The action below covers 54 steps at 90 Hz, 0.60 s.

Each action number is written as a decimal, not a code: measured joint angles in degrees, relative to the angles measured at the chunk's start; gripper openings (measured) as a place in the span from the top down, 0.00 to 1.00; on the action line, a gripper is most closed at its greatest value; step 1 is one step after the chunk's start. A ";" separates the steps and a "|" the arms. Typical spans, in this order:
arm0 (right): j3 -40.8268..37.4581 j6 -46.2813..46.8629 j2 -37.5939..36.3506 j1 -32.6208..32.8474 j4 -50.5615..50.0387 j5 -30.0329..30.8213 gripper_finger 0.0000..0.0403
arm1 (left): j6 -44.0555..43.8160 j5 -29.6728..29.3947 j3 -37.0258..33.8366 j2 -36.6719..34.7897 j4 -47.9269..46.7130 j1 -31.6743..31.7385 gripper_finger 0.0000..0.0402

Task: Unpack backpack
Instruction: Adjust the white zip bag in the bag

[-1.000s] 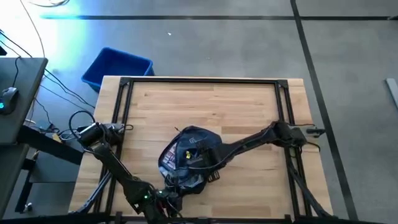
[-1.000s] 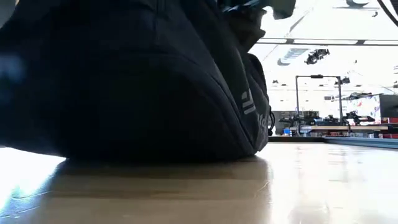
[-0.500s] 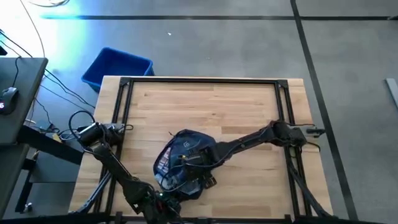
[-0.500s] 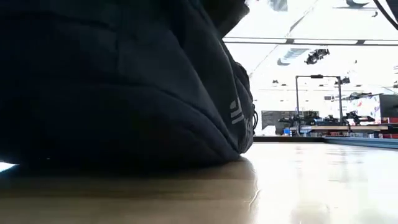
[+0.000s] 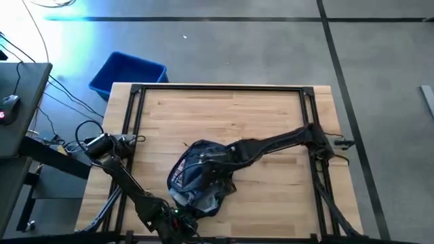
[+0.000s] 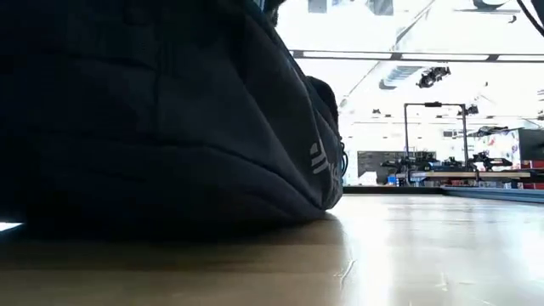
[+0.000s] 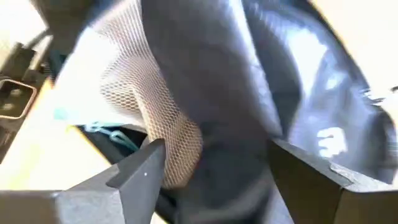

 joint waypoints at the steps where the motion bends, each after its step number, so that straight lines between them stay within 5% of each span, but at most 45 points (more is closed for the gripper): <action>1: -0.01 -0.11 -0.47 0.02 -0.07 0.17 0.35 | 0.00 0.00 0.00 0.01 -0.02 -0.01 1.00; 16: -2.29 -0.55 -8.38 1.65 -0.65 1.31 0.39 | -0.39 -0.46 0.00 0.03 -0.21 -0.07 1.00; 27: -11.33 0.30 -15.86 4.42 2.62 1.07 0.40 | -0.92 -1.07 0.00 0.06 -0.31 -0.07 1.00; 41: -34.32 5.88 -24.57 7.24 28.95 2.03 0.41 | -0.82 -1.82 0.00 0.06 -0.69 -0.47 1.00; 54: -48.67 10.06 -24.82 6.94 54.00 3.82 0.46 | -0.86 -2.39 0.00 0.08 -0.92 -0.68 1.00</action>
